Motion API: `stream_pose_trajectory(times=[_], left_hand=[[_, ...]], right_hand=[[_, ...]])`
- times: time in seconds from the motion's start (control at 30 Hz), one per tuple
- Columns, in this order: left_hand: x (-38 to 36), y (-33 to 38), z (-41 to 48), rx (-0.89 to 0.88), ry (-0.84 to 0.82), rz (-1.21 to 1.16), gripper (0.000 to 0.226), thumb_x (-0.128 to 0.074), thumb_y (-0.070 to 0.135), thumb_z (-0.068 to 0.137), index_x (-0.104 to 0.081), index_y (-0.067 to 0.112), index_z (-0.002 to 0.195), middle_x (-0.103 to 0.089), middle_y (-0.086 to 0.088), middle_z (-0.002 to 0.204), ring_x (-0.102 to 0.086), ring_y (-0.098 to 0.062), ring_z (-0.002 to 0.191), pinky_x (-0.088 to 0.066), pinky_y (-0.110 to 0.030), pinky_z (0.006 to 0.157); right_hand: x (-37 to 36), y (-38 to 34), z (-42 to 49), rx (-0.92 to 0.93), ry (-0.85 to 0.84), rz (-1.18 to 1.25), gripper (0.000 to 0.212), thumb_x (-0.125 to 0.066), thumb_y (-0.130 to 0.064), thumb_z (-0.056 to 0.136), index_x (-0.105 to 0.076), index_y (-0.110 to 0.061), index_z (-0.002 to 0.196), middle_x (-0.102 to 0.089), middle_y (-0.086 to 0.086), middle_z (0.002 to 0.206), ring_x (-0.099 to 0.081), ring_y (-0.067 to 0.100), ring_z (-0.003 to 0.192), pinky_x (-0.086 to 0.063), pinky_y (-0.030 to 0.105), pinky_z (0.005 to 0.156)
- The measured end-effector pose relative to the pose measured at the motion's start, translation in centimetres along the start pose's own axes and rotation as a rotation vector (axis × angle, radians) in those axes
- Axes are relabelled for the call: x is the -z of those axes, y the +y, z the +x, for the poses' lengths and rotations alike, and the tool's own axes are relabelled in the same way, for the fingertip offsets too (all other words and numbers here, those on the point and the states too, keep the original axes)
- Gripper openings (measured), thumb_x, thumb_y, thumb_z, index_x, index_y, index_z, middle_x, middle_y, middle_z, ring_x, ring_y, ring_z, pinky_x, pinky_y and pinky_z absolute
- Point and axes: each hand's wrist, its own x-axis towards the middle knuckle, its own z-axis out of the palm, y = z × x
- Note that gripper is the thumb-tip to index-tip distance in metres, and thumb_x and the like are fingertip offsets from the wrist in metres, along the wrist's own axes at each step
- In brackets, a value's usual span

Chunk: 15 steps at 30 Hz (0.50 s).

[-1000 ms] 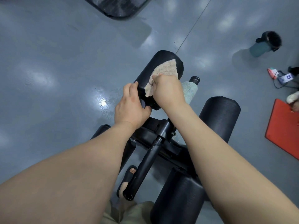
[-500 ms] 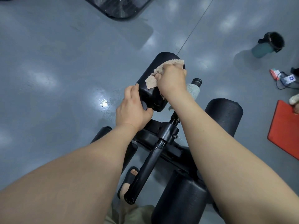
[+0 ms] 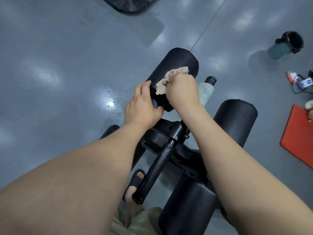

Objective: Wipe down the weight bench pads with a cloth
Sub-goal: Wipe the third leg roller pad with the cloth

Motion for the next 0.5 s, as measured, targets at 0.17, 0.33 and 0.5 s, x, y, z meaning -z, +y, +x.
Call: stream_pose_trajectory(times=[0.17, 0.33, 0.5], left_hand=[[-0.1, 0.0, 0.1, 0.013, -0.004, 0.014, 0.088, -0.07, 0.044, 0.081, -0.025, 0.028, 0.155, -0.031, 0.009, 0.155, -0.058, -0.027, 0.119, -0.04, -0.035, 0.087], [0.1, 0.0, -0.1, 0.009, -0.018, -0.007, 0.084, -0.062, 0.044, 0.083, -0.024, 0.027, 0.156, -0.029, 0.008, 0.157, -0.057, -0.028, 0.12, -0.045, -0.04, 0.095], [0.2, -0.1, -0.2, -0.002, -0.026, -0.015, 0.088, -0.067, 0.044, 0.08, -0.025, 0.029, 0.155, -0.028, 0.009, 0.156, -0.059, -0.029, 0.116, -0.048, -0.043, 0.097]], right_hand=[[0.3, -1.2, -1.7, 0.011, -0.034, -0.029, 0.035, -0.052, -0.003, 0.089, -0.035, -0.017, 0.062, -0.036, -0.002, 0.06, -0.043, 0.022, 0.07, -0.022, 0.03, 0.048], [0.8, -1.6, -3.1, 0.092, -0.061, -0.035, 0.036, -0.05, 0.003, 0.087, -0.036, -0.019, 0.063, -0.032, -0.004, 0.061, -0.042, 0.022, 0.078, -0.03, 0.028, 0.065], [0.7, -1.8, -3.9, 0.169, -0.072, -0.079, 0.017, -0.052, 0.005, 0.083, -0.057, -0.012, 0.083, -0.051, 0.002, 0.07, -0.058, 0.024, 0.077, -0.037, 0.03, 0.062]])
